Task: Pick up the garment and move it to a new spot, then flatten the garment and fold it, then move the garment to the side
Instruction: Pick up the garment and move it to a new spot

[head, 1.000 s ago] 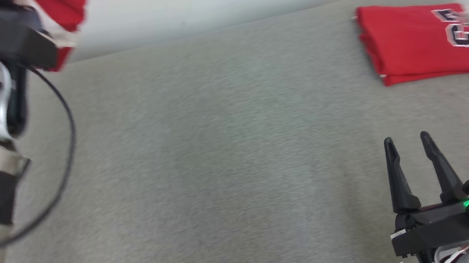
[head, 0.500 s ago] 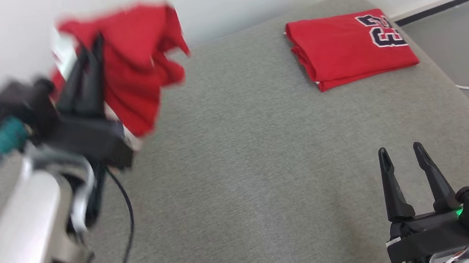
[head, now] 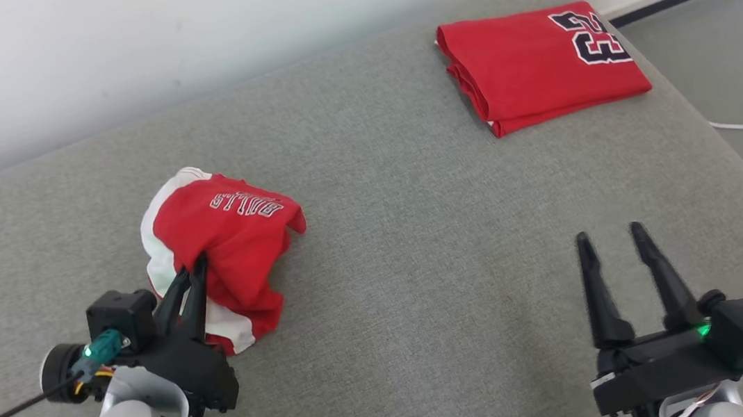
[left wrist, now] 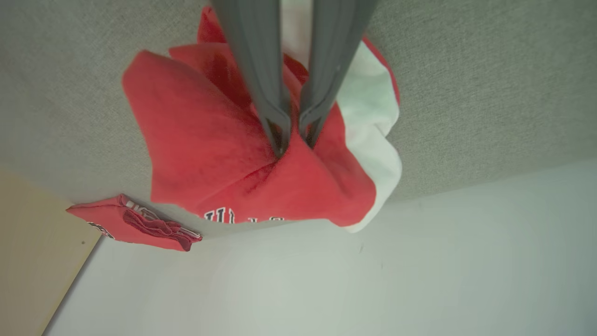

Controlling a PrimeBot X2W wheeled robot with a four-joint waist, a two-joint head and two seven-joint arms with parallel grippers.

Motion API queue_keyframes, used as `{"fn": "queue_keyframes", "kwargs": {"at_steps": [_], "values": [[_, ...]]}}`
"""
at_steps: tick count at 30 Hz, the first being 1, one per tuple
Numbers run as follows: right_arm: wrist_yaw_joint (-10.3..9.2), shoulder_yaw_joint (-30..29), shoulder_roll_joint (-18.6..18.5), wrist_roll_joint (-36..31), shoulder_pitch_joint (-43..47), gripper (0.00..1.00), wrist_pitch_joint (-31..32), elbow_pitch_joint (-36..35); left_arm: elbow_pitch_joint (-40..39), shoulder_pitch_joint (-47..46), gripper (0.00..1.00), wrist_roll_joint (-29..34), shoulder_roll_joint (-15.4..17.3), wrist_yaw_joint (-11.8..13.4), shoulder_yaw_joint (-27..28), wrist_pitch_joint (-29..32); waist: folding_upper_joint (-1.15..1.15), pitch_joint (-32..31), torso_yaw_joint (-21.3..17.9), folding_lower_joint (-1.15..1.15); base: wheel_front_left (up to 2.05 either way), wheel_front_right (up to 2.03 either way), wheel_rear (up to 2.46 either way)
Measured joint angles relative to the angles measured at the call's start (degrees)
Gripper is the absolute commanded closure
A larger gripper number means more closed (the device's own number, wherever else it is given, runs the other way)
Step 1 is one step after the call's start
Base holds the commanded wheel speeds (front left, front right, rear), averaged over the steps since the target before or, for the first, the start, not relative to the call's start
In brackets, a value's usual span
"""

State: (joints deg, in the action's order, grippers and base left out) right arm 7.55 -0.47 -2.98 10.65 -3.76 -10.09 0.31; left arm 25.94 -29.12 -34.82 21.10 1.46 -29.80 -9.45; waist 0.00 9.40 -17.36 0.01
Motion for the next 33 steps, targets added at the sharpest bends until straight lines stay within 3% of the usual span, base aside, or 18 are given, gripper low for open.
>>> {"fn": "queue_keyframes", "kwargs": {"at_steps": [2, 6, 10, 19, 24, 33], "values": [[0.0, 0.6, 0.1, 0.0, -0.2, 0.0, 0.1, 0.1, 1.6, -0.1, 0.0, 0.1, -0.6, -0.3, -0.2, -1.3, 0.0, -0.5, 0.3, 0.0, 0.0, 0.0, 0.0], [0.0, 0.4, 0.0, -0.1, 0.0, 0.0, 0.3, 0.3, 1.7, -0.9, 0.0, 0.5, -2.3, -0.7, -0.3, -3.6, 0.0, -2.0, 1.3, 0.0, 0.0, 0.0, 0.0], [0.0, -0.4, 0.0, -0.3, 0.9, 0.0, 0.5, 0.3, -1.2, -1.2, 0.0, 1.6, -1.9, 0.8, 0.9, -4.7, 0.0, -4.2, 2.7, -0.01, 0.0, 0.0, 0.0], [0.0, -1.1, 0.1, 0.3, 2.9, 0.0, 0.2, 0.1, -11.5, 5.3, 0.0, 4.5, 2.0, 4.8, 3.3, -5.4, 0.0, -7.8, 7.3, -0.01, 0.0, 0.0, 0.0], [0.0, -2.0, 0.1, 0.4, 4.1, 0.0, -0.3, 0.6, -17.1, 13.7, 0.0, 4.3, 4.8, 8.2, 7.0, -5.5, 0.0, -9.6, 11.0, -0.01, 0.0, 0.0, 0.0], [0.0, -2.9, 0.1, 0.5, 5.2, 0.0, -0.5, 1.8, -21.7, 24.4, 0.0, 4.7, 5.7, 11.1, 11.9, -5.6, 0.0, -11.4, 15.3, -0.01, 0.0, 0.0, 0.0]]}}
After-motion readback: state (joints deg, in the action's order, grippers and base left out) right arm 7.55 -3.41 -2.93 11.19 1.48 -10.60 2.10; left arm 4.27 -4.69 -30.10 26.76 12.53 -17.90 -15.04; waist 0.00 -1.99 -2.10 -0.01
